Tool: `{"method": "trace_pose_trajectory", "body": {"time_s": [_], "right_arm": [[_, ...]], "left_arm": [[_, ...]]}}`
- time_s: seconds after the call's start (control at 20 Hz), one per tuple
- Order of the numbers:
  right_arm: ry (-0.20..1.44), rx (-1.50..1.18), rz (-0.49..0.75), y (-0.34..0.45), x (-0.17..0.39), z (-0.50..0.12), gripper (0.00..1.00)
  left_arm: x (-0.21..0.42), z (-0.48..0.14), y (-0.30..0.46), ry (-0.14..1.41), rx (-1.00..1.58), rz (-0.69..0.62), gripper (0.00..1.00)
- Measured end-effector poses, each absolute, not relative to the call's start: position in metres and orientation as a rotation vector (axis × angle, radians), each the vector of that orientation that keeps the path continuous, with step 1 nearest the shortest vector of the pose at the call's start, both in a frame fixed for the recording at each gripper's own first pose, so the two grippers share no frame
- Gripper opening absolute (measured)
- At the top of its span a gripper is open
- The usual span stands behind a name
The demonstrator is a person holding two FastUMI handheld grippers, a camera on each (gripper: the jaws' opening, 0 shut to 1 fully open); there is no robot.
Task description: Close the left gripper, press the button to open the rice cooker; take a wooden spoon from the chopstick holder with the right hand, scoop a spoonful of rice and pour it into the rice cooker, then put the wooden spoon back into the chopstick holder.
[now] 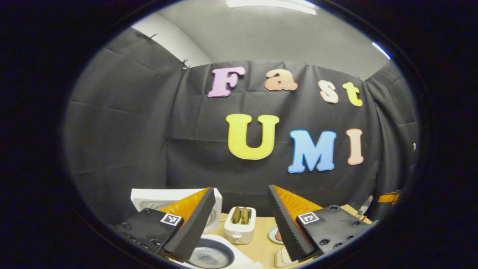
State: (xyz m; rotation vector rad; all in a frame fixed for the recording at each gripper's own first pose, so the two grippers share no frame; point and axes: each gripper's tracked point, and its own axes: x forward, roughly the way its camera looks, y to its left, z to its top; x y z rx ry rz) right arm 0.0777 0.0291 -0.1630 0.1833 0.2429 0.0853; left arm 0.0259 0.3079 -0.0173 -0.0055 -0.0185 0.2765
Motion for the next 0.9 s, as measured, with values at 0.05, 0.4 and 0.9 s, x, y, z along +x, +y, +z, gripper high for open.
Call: {"method": "trace_pose_trajectory", "body": {"time_s": [0.05, 0.4, 0.9], "right_arm": [[0.23, 0.172, 0.087, 0.031, 0.079, -0.158, 0.9], [0.234, 0.124, 0.093, 0.04, 0.08, -0.152, 0.9], [0.199, 0.084, 0.03, 0.026, 0.09, -0.137, 0.9]], "left_arm": [[0.028, -0.015, 0.325, -0.015, 0.003, 0.306, 0.98], [0.066, -0.009, 0.4, 0.019, 0.051, 0.402, 0.96], [0.132, -0.079, 0.5, 0.171, -0.007, 0.553, 0.96]]}}
